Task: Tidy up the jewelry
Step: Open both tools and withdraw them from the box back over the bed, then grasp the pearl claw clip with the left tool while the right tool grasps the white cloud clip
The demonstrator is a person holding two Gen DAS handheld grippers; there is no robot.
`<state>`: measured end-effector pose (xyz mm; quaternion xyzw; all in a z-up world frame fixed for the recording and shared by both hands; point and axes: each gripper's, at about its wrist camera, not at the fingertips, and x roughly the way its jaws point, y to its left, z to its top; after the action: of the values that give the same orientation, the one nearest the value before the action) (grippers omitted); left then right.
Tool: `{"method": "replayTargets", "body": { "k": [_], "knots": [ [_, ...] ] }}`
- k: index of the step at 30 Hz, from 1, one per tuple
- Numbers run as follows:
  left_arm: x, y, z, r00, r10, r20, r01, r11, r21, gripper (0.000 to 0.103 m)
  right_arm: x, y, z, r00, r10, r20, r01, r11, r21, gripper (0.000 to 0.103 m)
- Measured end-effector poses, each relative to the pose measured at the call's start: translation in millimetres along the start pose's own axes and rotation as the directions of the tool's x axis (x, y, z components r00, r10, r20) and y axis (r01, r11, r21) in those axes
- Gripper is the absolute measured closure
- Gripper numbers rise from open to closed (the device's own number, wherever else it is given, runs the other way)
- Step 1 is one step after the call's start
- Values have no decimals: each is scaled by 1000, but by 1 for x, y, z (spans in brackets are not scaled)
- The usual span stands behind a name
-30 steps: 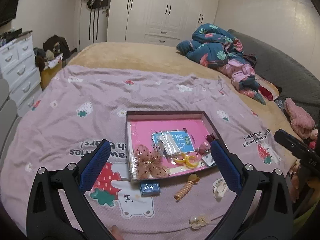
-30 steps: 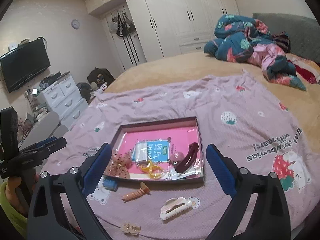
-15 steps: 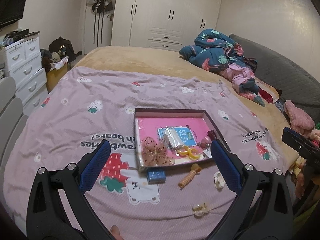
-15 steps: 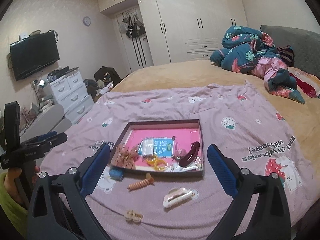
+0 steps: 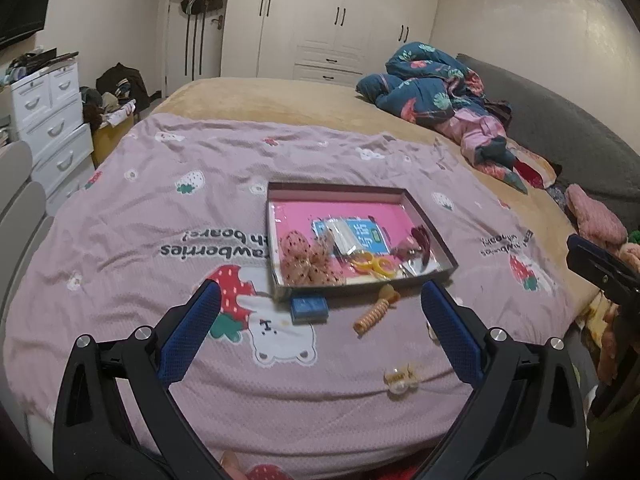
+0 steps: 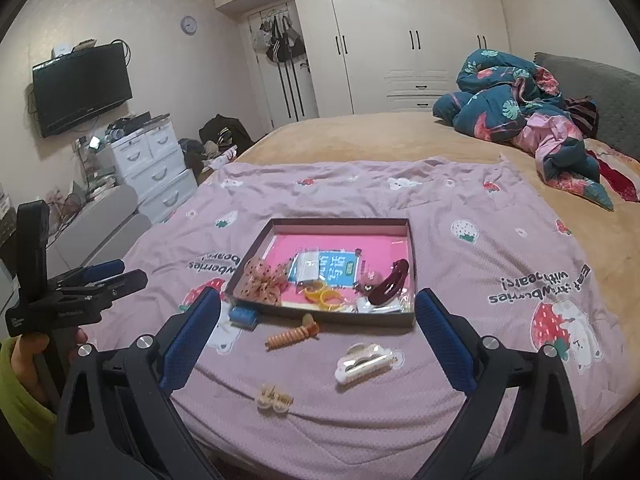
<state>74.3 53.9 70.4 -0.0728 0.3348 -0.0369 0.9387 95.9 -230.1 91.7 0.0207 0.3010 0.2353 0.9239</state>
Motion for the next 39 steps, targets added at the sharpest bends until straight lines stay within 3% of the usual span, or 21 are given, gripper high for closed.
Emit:
{"method": "replayTargets", "body": {
  "k": [23,39],
  "knots": [
    [22,-35,-65,991,-31,-128,40,996,73,9,6,-8,-59,995,5,-102,-9,999,-34,6],
    [52,-66,-93,976,-46,-212,76,988,135,9,24,-32,-85,985,-53,-165,46,998,-45,6]
  ]
}}
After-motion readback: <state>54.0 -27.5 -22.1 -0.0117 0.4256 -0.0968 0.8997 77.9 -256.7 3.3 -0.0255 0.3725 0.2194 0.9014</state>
